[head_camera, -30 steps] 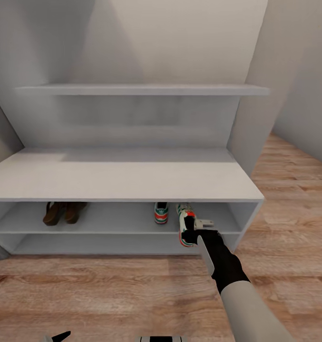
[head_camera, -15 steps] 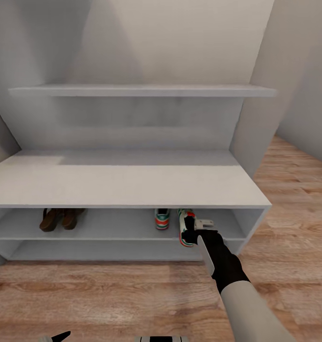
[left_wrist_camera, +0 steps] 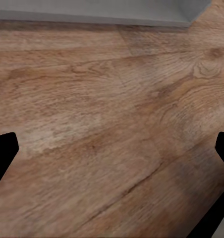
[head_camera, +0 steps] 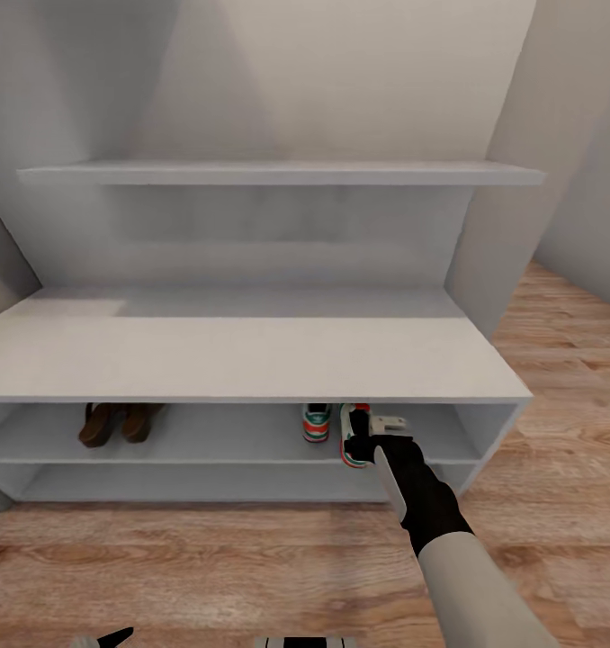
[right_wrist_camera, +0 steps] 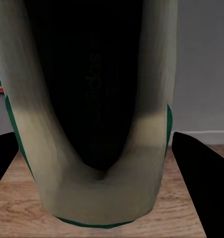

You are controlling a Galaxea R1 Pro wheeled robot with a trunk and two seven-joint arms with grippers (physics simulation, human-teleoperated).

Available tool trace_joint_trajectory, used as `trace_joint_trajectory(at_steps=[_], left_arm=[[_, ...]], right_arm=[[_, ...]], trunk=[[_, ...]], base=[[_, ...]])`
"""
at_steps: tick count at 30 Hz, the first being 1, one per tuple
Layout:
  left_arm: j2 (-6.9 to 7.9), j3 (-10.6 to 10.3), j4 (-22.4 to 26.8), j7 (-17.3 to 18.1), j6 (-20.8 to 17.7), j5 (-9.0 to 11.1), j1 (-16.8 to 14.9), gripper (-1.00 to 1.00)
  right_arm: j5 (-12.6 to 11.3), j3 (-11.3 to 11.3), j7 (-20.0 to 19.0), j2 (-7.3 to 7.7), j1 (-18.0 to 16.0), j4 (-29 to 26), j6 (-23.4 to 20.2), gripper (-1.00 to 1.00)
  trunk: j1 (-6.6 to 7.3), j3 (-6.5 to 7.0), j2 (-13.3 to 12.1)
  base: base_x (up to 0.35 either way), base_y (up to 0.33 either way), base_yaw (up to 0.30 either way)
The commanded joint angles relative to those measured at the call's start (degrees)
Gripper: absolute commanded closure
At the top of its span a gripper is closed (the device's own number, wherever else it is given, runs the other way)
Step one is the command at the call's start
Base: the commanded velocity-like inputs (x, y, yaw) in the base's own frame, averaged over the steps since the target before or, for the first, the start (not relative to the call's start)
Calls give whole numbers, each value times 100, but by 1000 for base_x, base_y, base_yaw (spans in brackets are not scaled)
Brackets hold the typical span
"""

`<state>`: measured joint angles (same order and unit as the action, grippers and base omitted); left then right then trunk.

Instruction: Pick up the two gym shoes and the two sandals from the corridor floor and place them onto the hallstand (shoe rack) in the corridor, making sure they are on the rack and not on the floor. Arrange them so the two gym shoes are next to each other and the two sandals are next to each other.

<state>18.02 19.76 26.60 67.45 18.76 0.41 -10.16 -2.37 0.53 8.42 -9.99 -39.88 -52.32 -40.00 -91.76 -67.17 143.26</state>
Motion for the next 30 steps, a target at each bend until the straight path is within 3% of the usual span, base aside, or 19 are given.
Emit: trace_joint_trajectory(at_steps=[1, 8, 22, 30], left_arm=[[-1, 12, -6, 19, 21, 5, -4, -100], [8, 11, -6, 14, 18, 3, -4, -100], [-1, 2, -6, 14, 5, 2, -4, -100], [-1, 8, -6, 14, 5, 4, -4, -100]], right_arm=[[-27, 4, 37, 0, -2, -6, -25, 100], [-27, -31, 37, 0, -2, -9, -25, 100], [-36, -45, 37, 0, -2, -17, -34, 100], [-36, -45, 37, 0, -2, -24, -29, 100]], trunk=[[1, -5, 2], [1, -5, 2], [-35, -378, 21], [-35, -400, 21]], base=[[31, 40, 0], [7, 9, 0], [0, 0, 36], [0, 0, 22]])
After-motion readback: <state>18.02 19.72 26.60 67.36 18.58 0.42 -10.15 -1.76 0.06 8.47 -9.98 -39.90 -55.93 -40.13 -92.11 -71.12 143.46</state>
